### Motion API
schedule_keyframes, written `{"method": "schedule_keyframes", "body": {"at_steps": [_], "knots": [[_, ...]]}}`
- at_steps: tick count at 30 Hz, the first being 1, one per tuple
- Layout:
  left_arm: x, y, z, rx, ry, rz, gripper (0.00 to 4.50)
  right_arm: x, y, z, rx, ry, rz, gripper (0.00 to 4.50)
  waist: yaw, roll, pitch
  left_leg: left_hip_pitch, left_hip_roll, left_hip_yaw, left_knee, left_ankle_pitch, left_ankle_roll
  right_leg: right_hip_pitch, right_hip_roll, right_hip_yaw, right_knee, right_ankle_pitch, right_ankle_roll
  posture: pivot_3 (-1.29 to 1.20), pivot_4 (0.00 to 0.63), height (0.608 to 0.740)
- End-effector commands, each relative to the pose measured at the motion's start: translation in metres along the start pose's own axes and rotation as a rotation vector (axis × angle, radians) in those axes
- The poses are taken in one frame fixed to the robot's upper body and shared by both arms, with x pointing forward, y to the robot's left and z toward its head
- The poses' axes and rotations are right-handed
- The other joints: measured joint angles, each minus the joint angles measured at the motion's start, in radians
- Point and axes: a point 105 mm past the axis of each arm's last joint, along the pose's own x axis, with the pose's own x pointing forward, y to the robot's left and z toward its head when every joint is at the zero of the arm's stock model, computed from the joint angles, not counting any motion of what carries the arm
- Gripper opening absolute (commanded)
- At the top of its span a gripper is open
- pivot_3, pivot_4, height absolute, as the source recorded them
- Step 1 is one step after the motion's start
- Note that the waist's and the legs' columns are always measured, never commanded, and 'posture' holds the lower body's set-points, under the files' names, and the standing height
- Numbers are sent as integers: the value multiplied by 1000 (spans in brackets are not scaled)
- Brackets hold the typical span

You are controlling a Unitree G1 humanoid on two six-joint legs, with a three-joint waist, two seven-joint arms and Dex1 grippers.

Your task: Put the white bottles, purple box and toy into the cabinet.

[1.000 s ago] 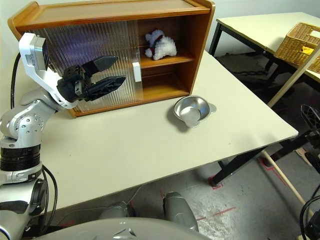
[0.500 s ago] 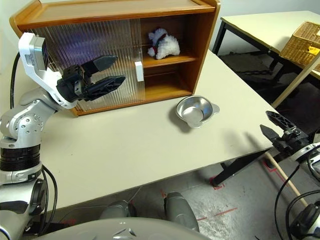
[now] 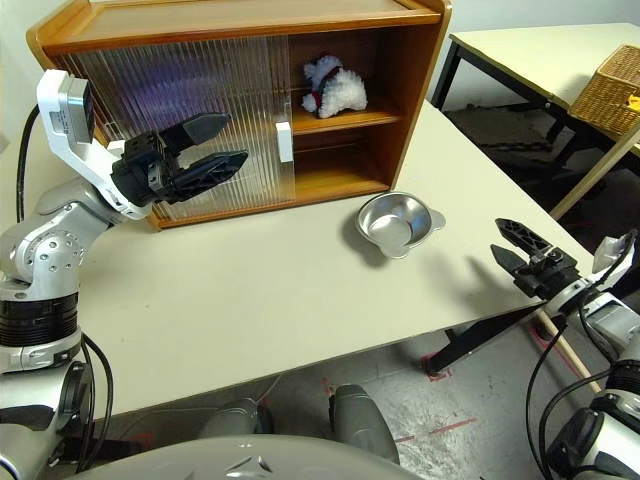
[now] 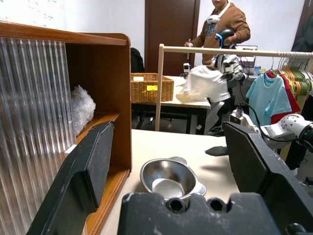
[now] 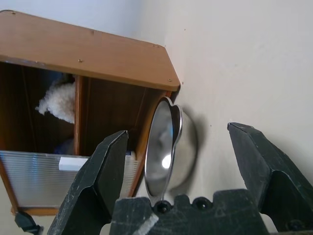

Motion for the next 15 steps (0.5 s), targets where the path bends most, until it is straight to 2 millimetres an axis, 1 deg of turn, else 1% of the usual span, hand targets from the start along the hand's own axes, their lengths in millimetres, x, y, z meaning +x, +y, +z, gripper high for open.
{"method": "schedule_keyframes", "body": {"at_steps": [1, 6, 11, 15], "knots": [[0, -5, 3, 10, -2, -1, 4500, 5, 4, -6, 16, 14, 1, 4447, 2, 0, 0, 0, 0, 0, 0, 0, 0, 0, 0, 0, 0, 0, 0, 36, 10, 740], [-3, -7, 2, 4, 1, 11, 4500, 7, 6, -14, 22, 47, -5, 4447, 16, 1, 2, 0, 0, 0, 0, 0, 2, -1, 0, 0, 0, -1, 0, 52, 23, 740], [-5, -8, 2, 1, 3, 19, 4500, 19, 12, -15, 44, 34, 12, 4447, 24, 0, 4, 0, 1, -1, 0, 0, 1, -1, 0, -1, 0, -1, 0, 63, 25, 740], [-6, -9, 3, 4, 4, 24, 4500, 26, 11, -18, 53, 31, 5, 4447, 33, 0, 4, 0, 0, -1, 0, 0, 2, -1, 0, -1, -1, -1, 0, 73, 23, 740]]}}
